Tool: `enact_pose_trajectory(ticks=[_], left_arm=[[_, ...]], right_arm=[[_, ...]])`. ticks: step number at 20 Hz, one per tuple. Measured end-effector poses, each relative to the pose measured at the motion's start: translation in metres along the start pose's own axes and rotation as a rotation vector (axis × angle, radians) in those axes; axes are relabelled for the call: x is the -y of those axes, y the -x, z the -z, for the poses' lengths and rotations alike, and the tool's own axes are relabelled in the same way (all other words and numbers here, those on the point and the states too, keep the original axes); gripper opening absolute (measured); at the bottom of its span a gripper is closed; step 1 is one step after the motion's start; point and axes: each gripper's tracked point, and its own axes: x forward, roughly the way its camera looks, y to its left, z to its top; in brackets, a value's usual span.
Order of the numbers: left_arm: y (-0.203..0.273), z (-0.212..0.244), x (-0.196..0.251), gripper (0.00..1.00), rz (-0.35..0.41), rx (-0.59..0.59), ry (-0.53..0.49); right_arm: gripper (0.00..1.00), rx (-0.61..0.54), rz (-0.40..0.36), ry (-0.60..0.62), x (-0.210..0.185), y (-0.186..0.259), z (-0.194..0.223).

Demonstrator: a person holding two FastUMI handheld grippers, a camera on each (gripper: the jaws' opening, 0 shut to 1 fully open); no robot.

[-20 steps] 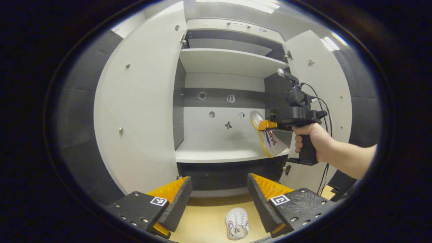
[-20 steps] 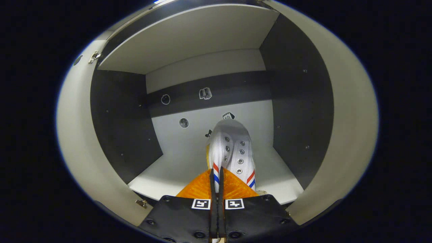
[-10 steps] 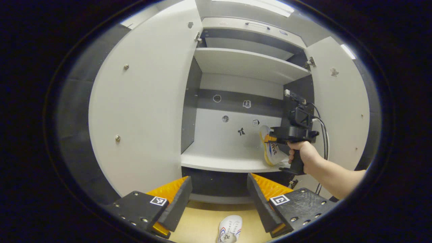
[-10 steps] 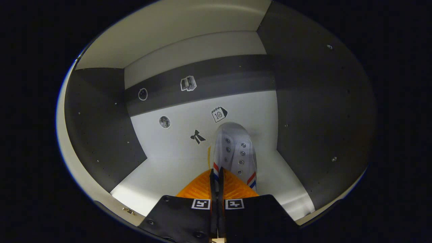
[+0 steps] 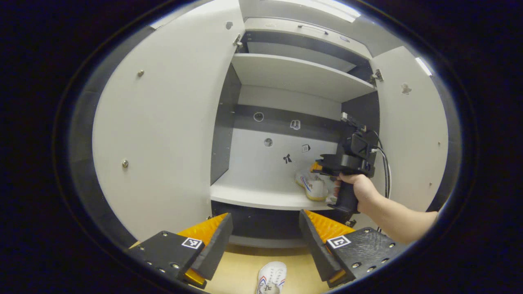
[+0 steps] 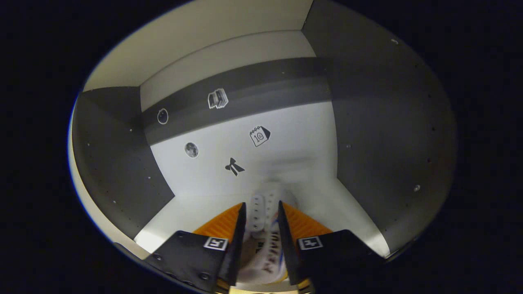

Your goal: Grab one shoe with the right hand and put it into the shoe cabinet, grab the other shoe with the left hand and put it into the shoe cabinet; then close the right door with the right hand and the left door with the left hand.

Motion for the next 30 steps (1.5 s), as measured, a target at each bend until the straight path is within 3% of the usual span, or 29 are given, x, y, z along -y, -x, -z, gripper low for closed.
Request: enact_pose_trajectory(ticks=[1, 3, 5, 6, 10, 12, 16, 30], left_arm=[[0.000, -0.002, 0.001, 0.87, 0.024, 0.006, -0.002], [0.001, -0.001, 0.003, 1.00, 0.080, 0.000, -0.009], [0.002, 0.007, 0.005, 1.00, 0.146, -0.015, -0.039], [0.003, 0.014, 0.005, 0.94, 0.175, -0.025, -0.063], [0.010, 0.056, 0.011, 0.94, 0.296, -0.121, -0.085], [0.009, 0.072, 0.013, 0.94, 0.342, -0.152, -0.080], [0.005, 0.118, 0.022, 0.94, 0.422, -0.240, -0.085], [-0.036, 0.334, 0.001, 0.95, 0.446, -0.653, -0.132]], right_arm=[[0.53, 0.014, 0.015, 0.015, 0.001, 0.009, -0.003], [0.76, 0.032, 0.030, 0.053, -0.002, 0.032, -0.001], [0.96, 0.064, 0.072, 0.083, 0.000, 0.061, 0.000], [0.98, 0.091, 0.087, 0.089, -0.001, 0.078, 0.002], [0.98, 0.133, 0.143, 0.071, -0.002, 0.144, 0.024], [0.95, 0.109, 0.172, 0.054, 0.001, 0.169, 0.045], [0.98, 0.068, 0.241, 0.058, 0.012, 0.226, 0.081], [0.98, 0.006, 0.521, 0.056, 0.062, 0.413, 0.186]])
